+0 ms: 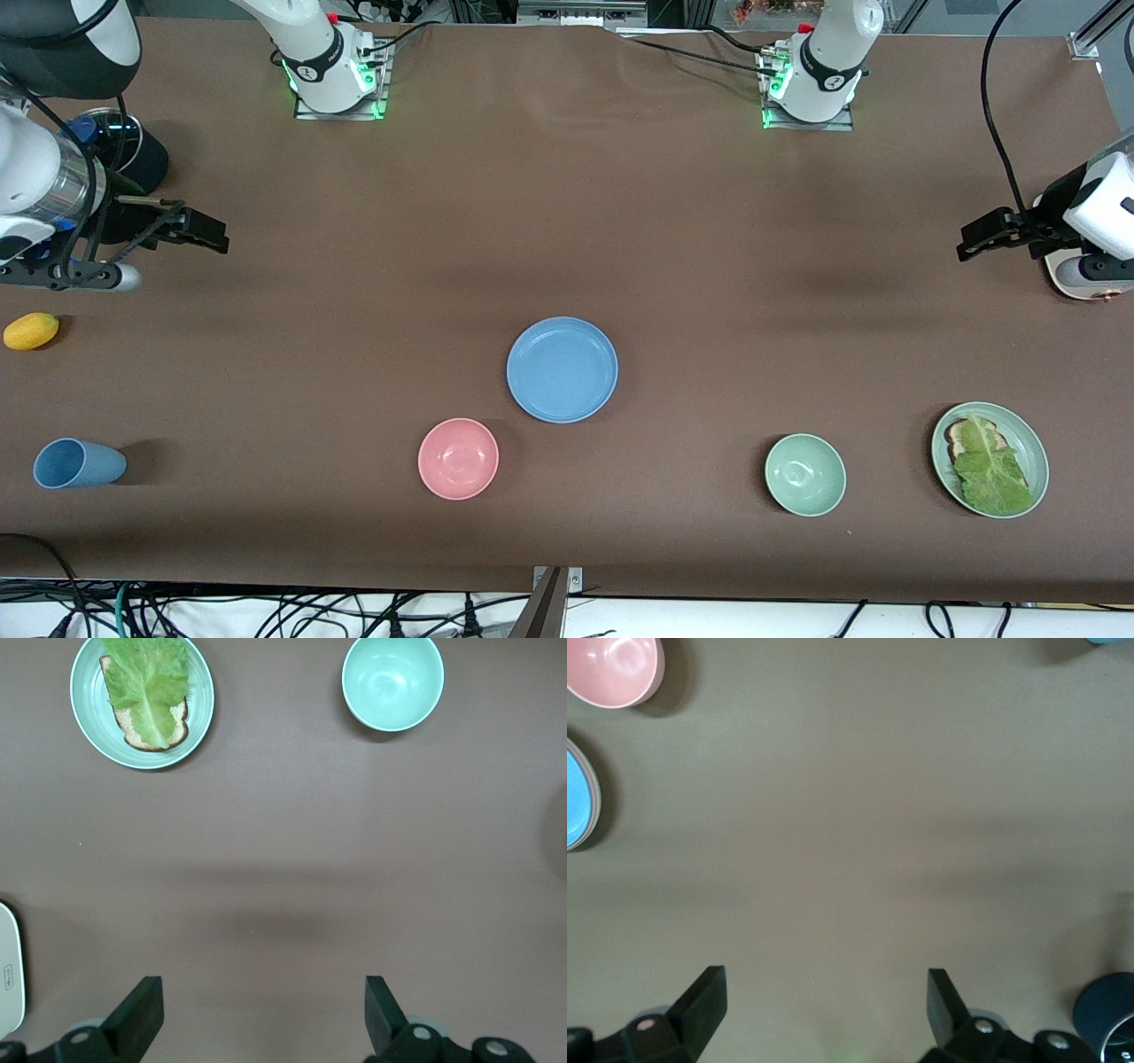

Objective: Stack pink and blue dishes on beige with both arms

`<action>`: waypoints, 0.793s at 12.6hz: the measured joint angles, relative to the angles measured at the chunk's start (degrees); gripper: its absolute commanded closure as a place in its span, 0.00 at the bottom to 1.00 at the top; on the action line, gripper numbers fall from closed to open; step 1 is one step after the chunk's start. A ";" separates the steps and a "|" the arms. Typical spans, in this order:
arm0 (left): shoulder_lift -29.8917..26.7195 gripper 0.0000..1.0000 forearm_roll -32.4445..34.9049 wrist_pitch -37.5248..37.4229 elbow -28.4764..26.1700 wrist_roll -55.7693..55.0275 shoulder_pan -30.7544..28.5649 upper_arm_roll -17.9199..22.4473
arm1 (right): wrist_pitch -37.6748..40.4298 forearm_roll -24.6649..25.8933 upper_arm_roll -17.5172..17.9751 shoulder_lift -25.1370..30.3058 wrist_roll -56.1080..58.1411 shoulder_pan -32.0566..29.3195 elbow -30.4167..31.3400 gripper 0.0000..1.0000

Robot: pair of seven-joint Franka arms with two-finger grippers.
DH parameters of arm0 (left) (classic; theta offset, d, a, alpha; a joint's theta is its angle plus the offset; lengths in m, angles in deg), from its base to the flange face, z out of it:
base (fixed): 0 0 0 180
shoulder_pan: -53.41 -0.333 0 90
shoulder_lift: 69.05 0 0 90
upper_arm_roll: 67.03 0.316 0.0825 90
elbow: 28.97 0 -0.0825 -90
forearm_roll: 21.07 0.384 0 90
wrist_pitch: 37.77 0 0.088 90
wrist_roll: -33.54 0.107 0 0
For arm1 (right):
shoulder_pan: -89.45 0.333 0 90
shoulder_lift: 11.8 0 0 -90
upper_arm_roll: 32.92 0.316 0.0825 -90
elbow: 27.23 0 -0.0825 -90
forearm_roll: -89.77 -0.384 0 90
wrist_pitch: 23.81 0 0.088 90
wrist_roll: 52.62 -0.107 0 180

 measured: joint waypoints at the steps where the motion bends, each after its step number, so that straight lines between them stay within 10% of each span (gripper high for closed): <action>1: 0.00 0.00 0.00 0.00 0.00 0.00 0.00 0.00 | 0.04 0.00 1.38 0.05 -0.05 -0.75 -0.02 0.00; 10: 0.00 0.00 0.00 -0.17 0.00 0.00 0.03 -0.15 | 0.04 -0.01 3.28 0.05 -0.81 -1.33 -0.22 0.00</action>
